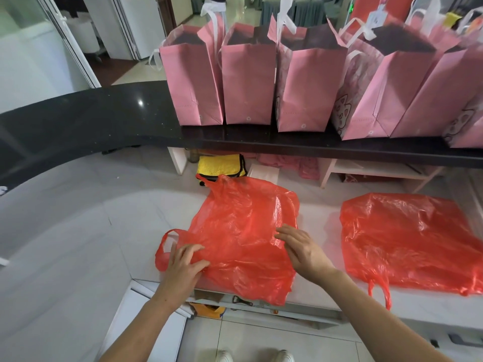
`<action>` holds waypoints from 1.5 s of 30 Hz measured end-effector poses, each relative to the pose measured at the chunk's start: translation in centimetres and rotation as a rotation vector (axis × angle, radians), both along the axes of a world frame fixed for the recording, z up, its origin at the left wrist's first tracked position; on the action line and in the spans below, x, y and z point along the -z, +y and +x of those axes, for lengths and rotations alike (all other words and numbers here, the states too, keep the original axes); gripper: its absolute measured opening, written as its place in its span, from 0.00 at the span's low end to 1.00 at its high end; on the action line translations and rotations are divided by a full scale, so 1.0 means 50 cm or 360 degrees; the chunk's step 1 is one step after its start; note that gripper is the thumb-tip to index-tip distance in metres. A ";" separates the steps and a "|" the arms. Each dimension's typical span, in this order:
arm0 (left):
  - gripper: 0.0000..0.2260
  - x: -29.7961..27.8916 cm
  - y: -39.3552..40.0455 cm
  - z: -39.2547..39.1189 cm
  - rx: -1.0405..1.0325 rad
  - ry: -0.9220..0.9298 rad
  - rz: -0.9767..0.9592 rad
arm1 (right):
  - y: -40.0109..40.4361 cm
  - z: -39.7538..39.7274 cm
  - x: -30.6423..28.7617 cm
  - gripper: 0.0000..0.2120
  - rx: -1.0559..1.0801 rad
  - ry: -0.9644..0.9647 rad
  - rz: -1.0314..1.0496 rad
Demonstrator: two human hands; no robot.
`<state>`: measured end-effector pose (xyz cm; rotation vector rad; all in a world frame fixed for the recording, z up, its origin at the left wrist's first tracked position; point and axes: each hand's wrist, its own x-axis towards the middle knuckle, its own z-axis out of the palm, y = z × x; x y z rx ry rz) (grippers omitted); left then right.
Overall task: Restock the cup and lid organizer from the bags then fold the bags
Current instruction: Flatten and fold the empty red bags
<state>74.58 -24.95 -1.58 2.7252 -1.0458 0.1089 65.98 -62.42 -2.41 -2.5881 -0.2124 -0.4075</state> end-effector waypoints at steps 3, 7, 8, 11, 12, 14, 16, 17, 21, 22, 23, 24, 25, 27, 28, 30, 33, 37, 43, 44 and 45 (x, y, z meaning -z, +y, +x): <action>0.14 -0.014 0.007 0.015 -0.0059 -0.0078 -0.0101 | -0.008 0.027 0.003 0.32 -0.0142 0.0381 -0.0238; 0.18 -0.041 0.007 0.046 -0.0161 -0.0170 -0.0297 | 0.000 0.004 0.011 0.25 -0.0320 0.0787 -0.0243; 0.19 -0.052 0.003 0.054 -0.0174 -0.0188 -0.0350 | 0.005 -0.006 0.007 0.25 -0.0329 0.0811 -0.0252; 0.20 -0.083 -0.017 0.076 -0.0212 -0.0215 -0.0435 | 0.009 -0.029 0.005 0.34 -0.0440 0.0936 -0.0339; 0.19 -0.092 -0.025 0.082 -0.0221 -0.0215 -0.0447 | 0.009 -0.036 0.008 0.39 -0.0472 0.0961 -0.0403; 0.18 -0.108 -0.044 0.091 -0.0228 -0.0206 -0.0470 | 0.013 -0.047 0.014 0.50 -0.0486 0.0986 -0.0527; 0.16 -0.122 -0.068 0.093 -0.0221 -0.0204 -0.0496 | 0.024 -0.054 0.026 0.55 -0.0425 0.0973 -0.0502; 0.16 -0.129 -0.080 0.093 -0.0213 -0.0208 -0.0511 | 0.030 -0.055 0.036 0.53 -0.0338 0.0913 -0.0395; 0.22 -0.138 -0.100 0.096 -0.0233 -0.0235 -0.0592 | 0.039 -0.059 0.052 0.27 0.0073 0.0598 0.0522; 0.27 -0.135 -0.097 0.098 -0.0260 -0.0210 -0.0620 | 0.042 -0.060 0.044 0.28 0.0171 0.0585 0.0786; 0.31 -0.129 -0.091 0.101 -0.0291 -0.0181 -0.0649 | 0.041 -0.062 0.031 0.30 0.0249 0.0601 0.1023; 0.33 -0.121 -0.084 0.105 -0.0319 -0.0156 -0.0690 | 0.044 -0.059 0.009 0.29 0.0314 0.0619 0.1237; 0.35 -0.113 -0.074 0.107 -0.0347 -0.0123 -0.0746 | 0.039 -0.056 -0.001 0.24 0.0397 0.0650 0.1372; 0.42 -0.098 -0.057 0.106 -0.0448 -0.0038 -0.0866 | 0.019 -0.047 -0.005 0.17 0.0532 0.0707 0.1567; 0.47 -0.089 -0.047 0.105 -0.0504 0.0001 -0.0912 | 0.004 -0.043 -0.004 0.17 0.0605 0.0710 0.1646; 0.54 -0.067 -0.028 0.102 -0.0636 0.0136 -0.1001 | -0.024 -0.038 -0.012 0.15 0.0712 0.0715 0.1812; 0.60 -0.026 -0.007 0.101 -0.0850 0.0636 -0.1184 | -0.061 -0.035 -0.019 0.30 0.0676 0.0730 0.2001; 0.54 -0.012 -0.027 0.085 -0.0761 0.1133 -0.1061 | -0.080 -0.036 -0.030 0.23 0.0642 0.0722 0.2171; 0.41 -0.029 -0.084 0.075 -0.0589 0.1204 -0.0879 | -0.080 -0.035 -0.035 0.14 0.0735 0.0730 0.2234; 0.38 -0.037 -0.095 0.073 -0.0591 0.1249 -0.0895 | -0.080 -0.035 -0.033 0.11 0.0735 0.0740 0.2216; 0.37 -0.044 -0.105 0.073 -0.0611 0.1283 -0.0904 | -0.084 -0.035 -0.026 0.10 0.0745 0.0759 0.2197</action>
